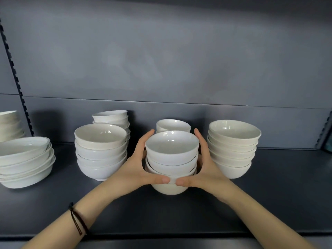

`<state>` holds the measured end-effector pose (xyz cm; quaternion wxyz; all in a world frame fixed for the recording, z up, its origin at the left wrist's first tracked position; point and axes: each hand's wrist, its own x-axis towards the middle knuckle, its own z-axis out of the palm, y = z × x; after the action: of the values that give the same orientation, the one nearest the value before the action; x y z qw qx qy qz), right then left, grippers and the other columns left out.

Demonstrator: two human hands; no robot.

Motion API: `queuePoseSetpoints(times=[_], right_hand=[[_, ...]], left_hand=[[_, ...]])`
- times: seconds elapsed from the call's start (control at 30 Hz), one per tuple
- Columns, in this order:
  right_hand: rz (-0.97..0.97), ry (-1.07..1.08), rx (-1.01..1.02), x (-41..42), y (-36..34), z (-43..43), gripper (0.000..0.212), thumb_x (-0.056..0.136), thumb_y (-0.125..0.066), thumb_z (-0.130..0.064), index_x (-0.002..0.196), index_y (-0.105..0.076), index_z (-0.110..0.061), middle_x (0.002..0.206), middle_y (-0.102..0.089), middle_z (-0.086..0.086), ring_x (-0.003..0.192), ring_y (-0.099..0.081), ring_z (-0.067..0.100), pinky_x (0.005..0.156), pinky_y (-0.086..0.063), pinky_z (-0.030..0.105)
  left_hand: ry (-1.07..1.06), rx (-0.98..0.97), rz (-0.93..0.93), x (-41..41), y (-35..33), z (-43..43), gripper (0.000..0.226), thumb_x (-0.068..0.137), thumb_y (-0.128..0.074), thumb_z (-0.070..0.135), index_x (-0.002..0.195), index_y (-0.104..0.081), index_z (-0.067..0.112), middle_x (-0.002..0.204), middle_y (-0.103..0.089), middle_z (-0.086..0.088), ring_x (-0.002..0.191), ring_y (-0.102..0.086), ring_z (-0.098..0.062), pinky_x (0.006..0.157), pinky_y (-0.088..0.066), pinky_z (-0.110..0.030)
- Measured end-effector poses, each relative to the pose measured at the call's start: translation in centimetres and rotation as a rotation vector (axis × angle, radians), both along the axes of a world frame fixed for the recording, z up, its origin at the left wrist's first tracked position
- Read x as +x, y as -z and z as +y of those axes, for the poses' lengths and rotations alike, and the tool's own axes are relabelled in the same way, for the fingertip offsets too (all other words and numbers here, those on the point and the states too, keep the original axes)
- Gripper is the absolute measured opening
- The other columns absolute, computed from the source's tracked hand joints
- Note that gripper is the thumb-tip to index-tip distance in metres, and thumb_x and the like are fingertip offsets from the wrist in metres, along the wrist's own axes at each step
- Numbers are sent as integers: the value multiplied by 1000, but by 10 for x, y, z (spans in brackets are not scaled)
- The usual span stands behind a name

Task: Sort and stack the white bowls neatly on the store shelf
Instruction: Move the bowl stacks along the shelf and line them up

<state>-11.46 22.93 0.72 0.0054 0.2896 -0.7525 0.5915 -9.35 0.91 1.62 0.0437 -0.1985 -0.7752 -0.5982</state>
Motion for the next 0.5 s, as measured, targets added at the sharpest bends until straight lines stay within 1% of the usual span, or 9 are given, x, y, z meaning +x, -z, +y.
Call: queuePoseSetpoints(times=[0.13,0.27,0.33,0.4,0.43,0.5], right_hand=[[26,0,15,4,-5,-4,123,63,-85,5,138,-8,-55,118,-40,-55,114,-42,-27,83,-46,6],[70,42,6,8,-21,-10,123,60,-89,-1,134,-14,-63,124,-39,-53,119,-40,-24,87,-45,7],[87,53,-5,11,-34,-14,124,59,-90,-3,135,-14,-65,126,-38,-52,119,-40,-24,87,-45,6],[102,52,-18,15,-46,-19,124,61,-89,-2,138,-13,-61,126,-40,-50,118,-42,-24,86,-45,7],[109,50,-24,18,-51,-23,124,61,-89,-1,141,-12,-58,126,-42,-48,118,-44,-22,88,-46,9],[118,49,-15,27,-58,-33,128,59,-92,-6,144,-11,-56,129,-45,-43,120,-46,-16,95,-47,19]], left_hand=[[22,6,-5,3,-5,-4,115,65,-83,-3,144,-15,45,129,-48,31,114,-50,17,84,-47,-9],[30,43,43,6,-22,-8,111,65,-81,-7,141,-20,47,134,-49,22,116,-52,11,86,-48,-11],[43,82,69,7,-32,-12,109,65,-80,-9,136,-23,50,131,-53,23,116,-54,8,86,-50,-14],[58,101,87,10,-42,-19,109,62,-83,-7,133,-26,54,125,-58,24,116,-56,4,86,-51,-18],[62,101,94,14,-47,-23,109,61,-85,-4,133,-26,54,124,-59,24,116,-57,2,85,-52,-19],[53,110,99,24,-54,-33,111,58,-86,-1,133,-27,54,126,-59,17,113,-59,2,81,-53,-18]])
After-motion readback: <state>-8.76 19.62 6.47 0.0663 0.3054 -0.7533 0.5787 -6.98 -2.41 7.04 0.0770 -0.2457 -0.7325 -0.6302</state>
